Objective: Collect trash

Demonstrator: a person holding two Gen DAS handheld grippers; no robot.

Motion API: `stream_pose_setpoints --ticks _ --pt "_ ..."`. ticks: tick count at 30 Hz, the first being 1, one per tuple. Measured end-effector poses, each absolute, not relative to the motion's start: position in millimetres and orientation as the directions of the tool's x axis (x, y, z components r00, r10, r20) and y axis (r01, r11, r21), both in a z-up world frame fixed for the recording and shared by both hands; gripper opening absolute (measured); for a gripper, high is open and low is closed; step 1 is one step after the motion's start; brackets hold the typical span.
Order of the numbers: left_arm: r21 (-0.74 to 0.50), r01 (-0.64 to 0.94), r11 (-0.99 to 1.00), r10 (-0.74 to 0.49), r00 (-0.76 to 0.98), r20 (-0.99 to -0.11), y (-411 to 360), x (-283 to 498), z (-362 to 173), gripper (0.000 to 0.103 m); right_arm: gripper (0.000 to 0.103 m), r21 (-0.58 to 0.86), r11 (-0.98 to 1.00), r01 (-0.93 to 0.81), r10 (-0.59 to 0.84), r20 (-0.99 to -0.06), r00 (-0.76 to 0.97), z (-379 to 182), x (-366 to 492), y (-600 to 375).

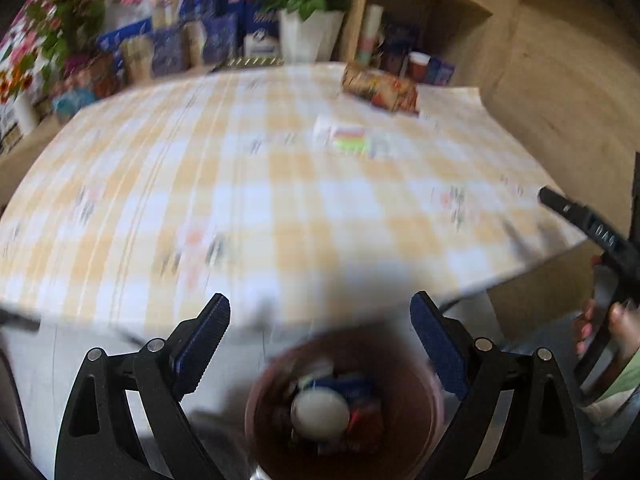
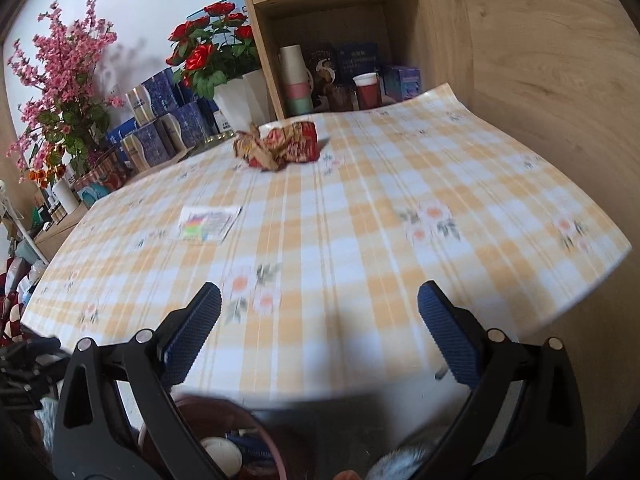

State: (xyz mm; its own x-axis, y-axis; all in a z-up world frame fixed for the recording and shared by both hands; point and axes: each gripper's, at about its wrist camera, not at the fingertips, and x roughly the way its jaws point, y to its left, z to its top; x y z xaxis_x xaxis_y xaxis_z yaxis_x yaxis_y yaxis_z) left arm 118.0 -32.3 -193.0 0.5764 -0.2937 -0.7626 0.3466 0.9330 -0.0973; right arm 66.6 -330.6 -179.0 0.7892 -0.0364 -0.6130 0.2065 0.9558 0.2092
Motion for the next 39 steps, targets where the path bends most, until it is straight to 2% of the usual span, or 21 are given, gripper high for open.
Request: stream_pose_setpoints --ticks 4,9,17,23,25,27,39 --pt "-0.100 0.387 0.916 -0.325 0.574 -0.752 -65 172 -183 0.089 0.097 0.264 0.935 0.237 -0.043 -0.580 0.814 -176 93 -346" --pt "-0.056 0.449 0.892 -0.327 0.554 -0.765 -111 232 -190 0.089 0.097 0.340 0.900 0.274 -0.027 -0.584 0.812 -193 118 -363" --pt "0.034 0.454 0.890 -0.245 0.540 -0.806 -155 296 -221 0.085 0.097 0.387 0.883 0.266 0.008 -0.577 0.816 -207 128 -381" --pt "0.079 0.439 0.895 -0.193 0.540 -0.819 -171 314 -242 0.084 0.097 0.397 0.884 0.247 0.043 -0.594 0.803 -215 132 -380" --pt "0.044 0.420 0.906 -0.209 0.536 -0.818 -169 318 -246 0.079 0.097 0.390 0.893 0.226 0.050 -0.584 0.810 -214 132 -377" --pt "0.027 0.397 0.918 -0.213 0.547 -0.810 -167 320 -245 0.069 0.097 0.371 0.907 0.201 0.054 -0.575 0.816 -213 132 -371" --pt "-0.067 0.411 0.909 -0.315 0.575 -0.755 -134 288 -220 0.068 0.097 0.377 0.915 0.142 0.100 -0.554 0.826 -214 135 -364"
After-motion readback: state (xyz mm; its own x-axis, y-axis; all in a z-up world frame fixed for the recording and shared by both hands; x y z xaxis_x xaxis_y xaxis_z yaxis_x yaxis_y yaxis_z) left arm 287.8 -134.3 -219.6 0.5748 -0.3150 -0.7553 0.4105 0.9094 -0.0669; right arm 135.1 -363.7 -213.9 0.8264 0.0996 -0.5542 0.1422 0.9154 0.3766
